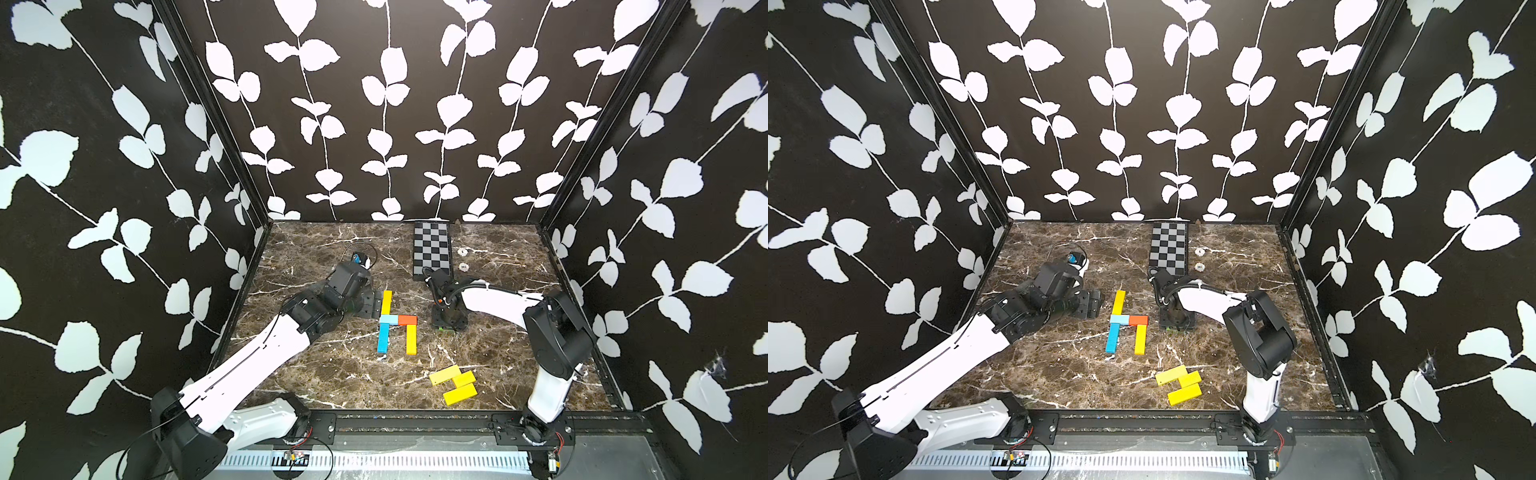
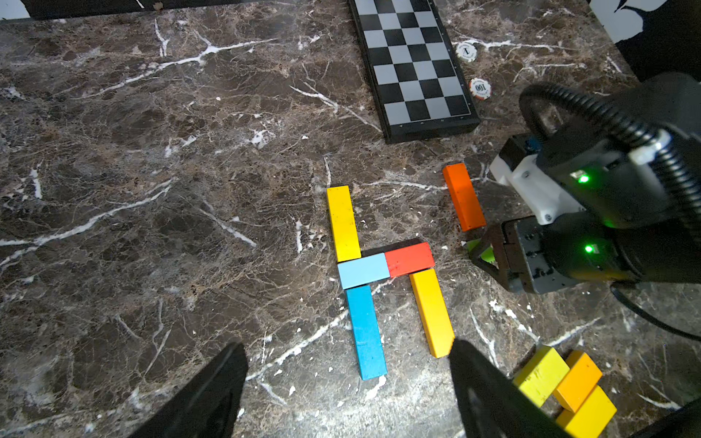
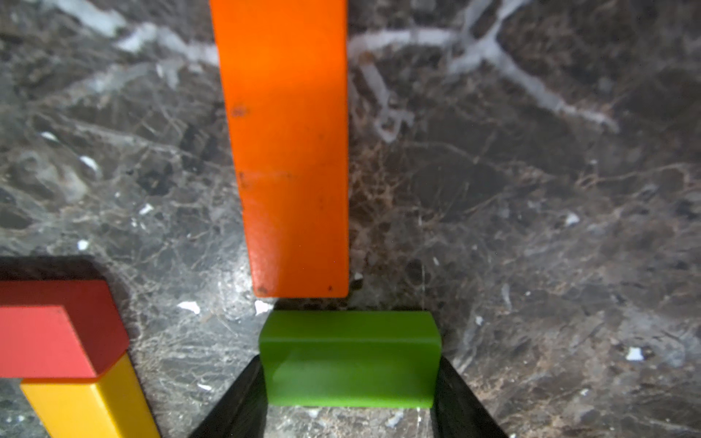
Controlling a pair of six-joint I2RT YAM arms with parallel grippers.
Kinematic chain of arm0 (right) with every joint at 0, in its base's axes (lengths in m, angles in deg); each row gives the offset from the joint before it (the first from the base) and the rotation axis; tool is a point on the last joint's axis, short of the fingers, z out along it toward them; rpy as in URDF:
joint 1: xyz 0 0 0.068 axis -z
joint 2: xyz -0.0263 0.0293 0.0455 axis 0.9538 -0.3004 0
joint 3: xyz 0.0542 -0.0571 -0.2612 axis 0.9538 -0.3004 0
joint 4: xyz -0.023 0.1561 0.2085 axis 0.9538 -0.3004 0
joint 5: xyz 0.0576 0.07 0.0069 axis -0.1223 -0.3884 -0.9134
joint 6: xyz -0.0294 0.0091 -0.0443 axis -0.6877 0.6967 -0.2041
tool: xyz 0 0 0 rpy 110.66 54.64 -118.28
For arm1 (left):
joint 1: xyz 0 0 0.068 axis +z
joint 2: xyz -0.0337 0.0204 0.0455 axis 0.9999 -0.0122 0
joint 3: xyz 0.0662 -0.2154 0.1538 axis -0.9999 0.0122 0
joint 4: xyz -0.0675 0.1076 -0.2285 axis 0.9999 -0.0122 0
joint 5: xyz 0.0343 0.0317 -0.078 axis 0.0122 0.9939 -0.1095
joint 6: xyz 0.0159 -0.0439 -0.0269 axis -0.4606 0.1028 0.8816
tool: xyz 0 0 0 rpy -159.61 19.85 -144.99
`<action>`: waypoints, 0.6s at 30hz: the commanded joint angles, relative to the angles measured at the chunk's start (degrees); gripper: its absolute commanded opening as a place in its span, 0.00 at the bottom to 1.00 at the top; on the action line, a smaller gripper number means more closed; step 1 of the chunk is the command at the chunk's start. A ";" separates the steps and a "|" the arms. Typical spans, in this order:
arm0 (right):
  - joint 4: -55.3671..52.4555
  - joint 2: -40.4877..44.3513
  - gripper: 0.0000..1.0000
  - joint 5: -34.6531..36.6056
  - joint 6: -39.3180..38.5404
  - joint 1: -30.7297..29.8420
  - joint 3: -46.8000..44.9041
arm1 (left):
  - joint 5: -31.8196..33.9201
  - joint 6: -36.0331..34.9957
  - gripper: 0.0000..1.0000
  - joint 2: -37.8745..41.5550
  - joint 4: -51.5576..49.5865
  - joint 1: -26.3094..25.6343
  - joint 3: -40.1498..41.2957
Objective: Assemble the letter h with building blocks
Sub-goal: Assemble the building block at the center of the board.
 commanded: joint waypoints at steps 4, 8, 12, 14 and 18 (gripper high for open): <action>-3.18 -2.08 0.49 3.05 -0.52 -0.04 2.52 | -0.72 -0.11 0.85 0.41 -1.03 0.31 -0.48; -3.43 -2.26 0.49 3.37 -0.35 0.03 2.35 | -1.54 -0.11 0.84 -0.18 -0.89 0.32 -0.41; -2.89 -2.08 0.49 3.39 0.09 0.47 2.10 | -1.85 -0.20 0.84 -0.71 -0.94 0.34 -0.56; -2.51 -2.08 0.49 3.02 0.42 0.67 1.94 | -1.97 -0.32 0.84 -0.76 -0.94 0.39 -0.76; -1.31 -2.16 0.49 2.00 1.60 0.95 1.64 | -1.99 -0.45 0.83 -0.85 -1.00 0.36 -0.85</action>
